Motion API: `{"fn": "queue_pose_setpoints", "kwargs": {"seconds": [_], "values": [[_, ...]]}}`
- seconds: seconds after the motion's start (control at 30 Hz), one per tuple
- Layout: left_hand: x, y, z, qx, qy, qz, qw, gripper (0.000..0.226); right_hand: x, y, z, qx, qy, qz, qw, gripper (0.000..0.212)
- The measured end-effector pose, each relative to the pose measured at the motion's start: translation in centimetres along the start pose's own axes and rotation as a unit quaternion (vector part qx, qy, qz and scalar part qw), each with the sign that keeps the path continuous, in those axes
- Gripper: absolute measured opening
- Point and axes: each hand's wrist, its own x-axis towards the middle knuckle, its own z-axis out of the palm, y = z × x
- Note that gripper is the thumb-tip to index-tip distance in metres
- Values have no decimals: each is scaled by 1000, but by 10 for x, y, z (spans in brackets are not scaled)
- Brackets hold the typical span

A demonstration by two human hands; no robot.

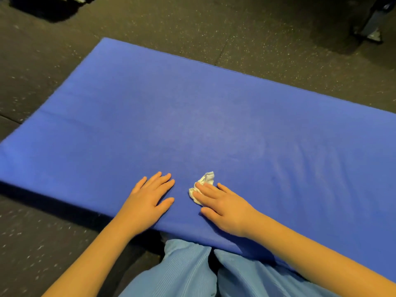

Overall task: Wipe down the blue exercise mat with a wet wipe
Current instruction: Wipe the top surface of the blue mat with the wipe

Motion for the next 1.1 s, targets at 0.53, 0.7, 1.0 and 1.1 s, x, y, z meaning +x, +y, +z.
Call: {"fn": "queue_pose_setpoints", "kwargs": {"seconds": [0.53, 0.7, 1.0, 1.1], "values": [[-34, -35, -30, 240, 38, 173, 954, 62, -18, -32, 9, -84, 16, -31, 996, 86], [-31, -17, -48, 212, 113, 178, 954, 51, -30, -41, 1, -60, 63, 26, 996, 77], [-27, 50, -62, 189, 147, 222, 945, 45, -89, -23, -24, 55, 123, 111, 985, 61], [-26, 73, -45, 152, 110, 242, 952, 43, -120, -9, -23, 50, 135, 138, 980, 61]]}}
